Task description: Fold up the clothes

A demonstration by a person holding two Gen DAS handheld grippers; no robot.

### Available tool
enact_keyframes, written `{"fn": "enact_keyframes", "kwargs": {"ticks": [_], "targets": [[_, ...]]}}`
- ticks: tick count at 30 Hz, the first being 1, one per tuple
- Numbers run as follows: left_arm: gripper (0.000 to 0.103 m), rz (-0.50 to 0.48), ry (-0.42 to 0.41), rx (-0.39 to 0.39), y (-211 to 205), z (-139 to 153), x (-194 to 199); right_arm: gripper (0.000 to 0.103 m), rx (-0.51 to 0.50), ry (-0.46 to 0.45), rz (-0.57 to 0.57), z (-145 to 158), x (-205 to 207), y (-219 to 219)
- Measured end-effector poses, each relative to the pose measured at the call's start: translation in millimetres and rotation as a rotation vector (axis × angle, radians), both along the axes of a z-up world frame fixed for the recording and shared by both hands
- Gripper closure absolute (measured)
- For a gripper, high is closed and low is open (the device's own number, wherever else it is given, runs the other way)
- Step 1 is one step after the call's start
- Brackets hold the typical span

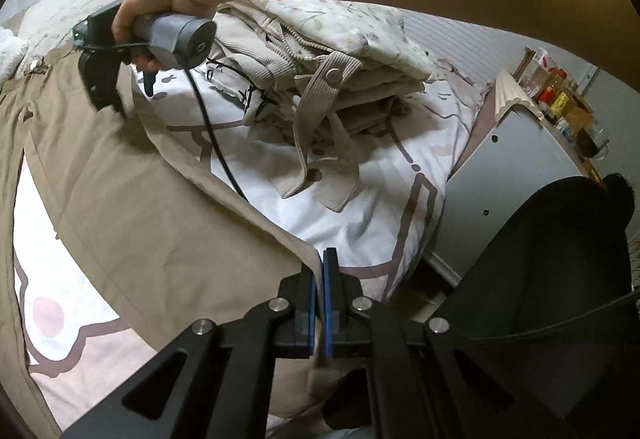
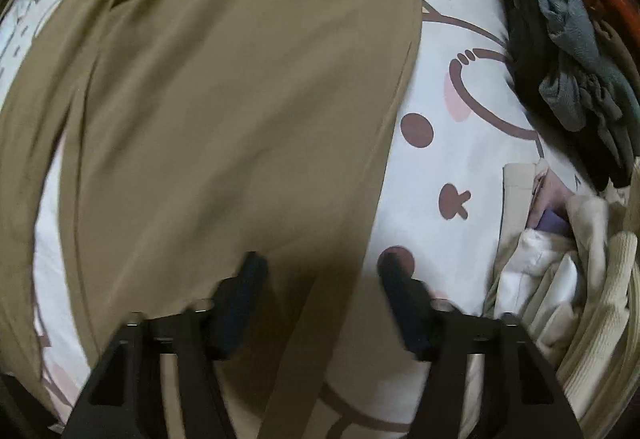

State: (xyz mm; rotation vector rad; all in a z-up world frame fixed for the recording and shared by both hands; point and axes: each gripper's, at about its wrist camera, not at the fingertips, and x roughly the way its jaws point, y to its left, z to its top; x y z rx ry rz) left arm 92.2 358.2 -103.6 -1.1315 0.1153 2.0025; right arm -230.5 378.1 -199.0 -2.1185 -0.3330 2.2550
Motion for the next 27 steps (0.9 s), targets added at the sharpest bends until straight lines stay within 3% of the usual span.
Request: {"fn": "enact_keyframes", "kwargs": {"ticks": [1,4,12,17,23,27], "targets": [[0.099,0.004,-0.009,0.009,-2,-1,-1,0.075,-0.008,-0.004,-0.002,-1,0,3],[0.101,0.032,-0.053,0.054,-15,-1,-4,0.099,-0.038,0.012,-0.001,3,2,11],[0.101,0.188,-0.19,0.208,-78,5,-14,0.101,-0.215,0.156,-0.1,43,18,44],[0.101,0.295,-0.218,0.26,-122,14,-5,0.101,-0.331,0.239,-0.12,73,25,39],[0.101,0.401,-0.23,0.282,-173,28,16,0.101,-0.45,0.313,-0.035,110,20,-19],[0.101,0.495,-0.258,0.309,-222,38,30,0.101,-0.511,0.336,0.062,121,9,-84]]}}
